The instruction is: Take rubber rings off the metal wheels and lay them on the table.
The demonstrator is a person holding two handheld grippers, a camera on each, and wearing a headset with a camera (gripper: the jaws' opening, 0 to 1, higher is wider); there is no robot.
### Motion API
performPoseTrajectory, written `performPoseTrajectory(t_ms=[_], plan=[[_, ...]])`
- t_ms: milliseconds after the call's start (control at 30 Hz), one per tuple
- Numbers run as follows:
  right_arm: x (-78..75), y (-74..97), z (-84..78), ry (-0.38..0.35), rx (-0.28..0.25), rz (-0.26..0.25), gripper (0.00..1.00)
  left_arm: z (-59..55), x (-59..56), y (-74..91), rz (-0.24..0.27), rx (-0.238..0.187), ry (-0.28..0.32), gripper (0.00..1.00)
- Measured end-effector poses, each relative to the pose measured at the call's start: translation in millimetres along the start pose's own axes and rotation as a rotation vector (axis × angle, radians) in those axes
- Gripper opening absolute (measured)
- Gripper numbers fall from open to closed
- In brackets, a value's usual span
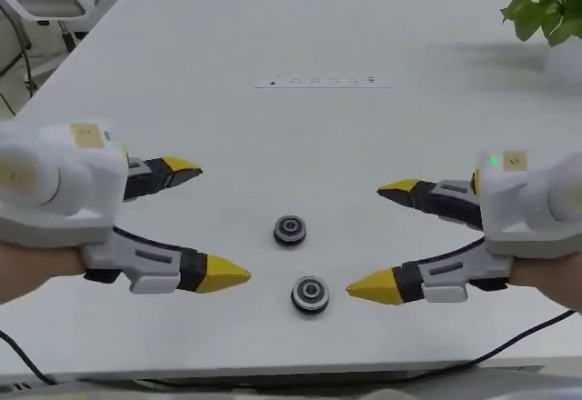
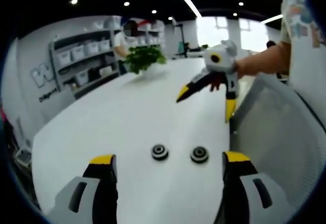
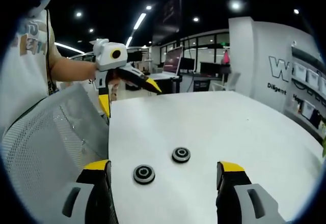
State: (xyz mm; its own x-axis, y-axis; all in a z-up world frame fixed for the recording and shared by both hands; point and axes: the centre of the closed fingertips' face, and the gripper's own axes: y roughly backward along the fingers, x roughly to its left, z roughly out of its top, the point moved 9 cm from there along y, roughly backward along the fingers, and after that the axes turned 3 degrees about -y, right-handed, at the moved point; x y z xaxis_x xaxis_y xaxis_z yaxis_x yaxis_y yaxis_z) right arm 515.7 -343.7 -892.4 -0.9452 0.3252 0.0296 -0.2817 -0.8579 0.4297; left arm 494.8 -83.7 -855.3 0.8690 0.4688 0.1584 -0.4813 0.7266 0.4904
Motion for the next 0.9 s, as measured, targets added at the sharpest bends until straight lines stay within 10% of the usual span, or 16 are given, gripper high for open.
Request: performPoseTrajectory(t_ms=[900], plan=[[-2.1, -29.9, -21.8, 0.039, 0.075, 0.090, 0.64, -8.3, -11.3, -48.8, -0.143, 0.039, -0.003, 0.73]])
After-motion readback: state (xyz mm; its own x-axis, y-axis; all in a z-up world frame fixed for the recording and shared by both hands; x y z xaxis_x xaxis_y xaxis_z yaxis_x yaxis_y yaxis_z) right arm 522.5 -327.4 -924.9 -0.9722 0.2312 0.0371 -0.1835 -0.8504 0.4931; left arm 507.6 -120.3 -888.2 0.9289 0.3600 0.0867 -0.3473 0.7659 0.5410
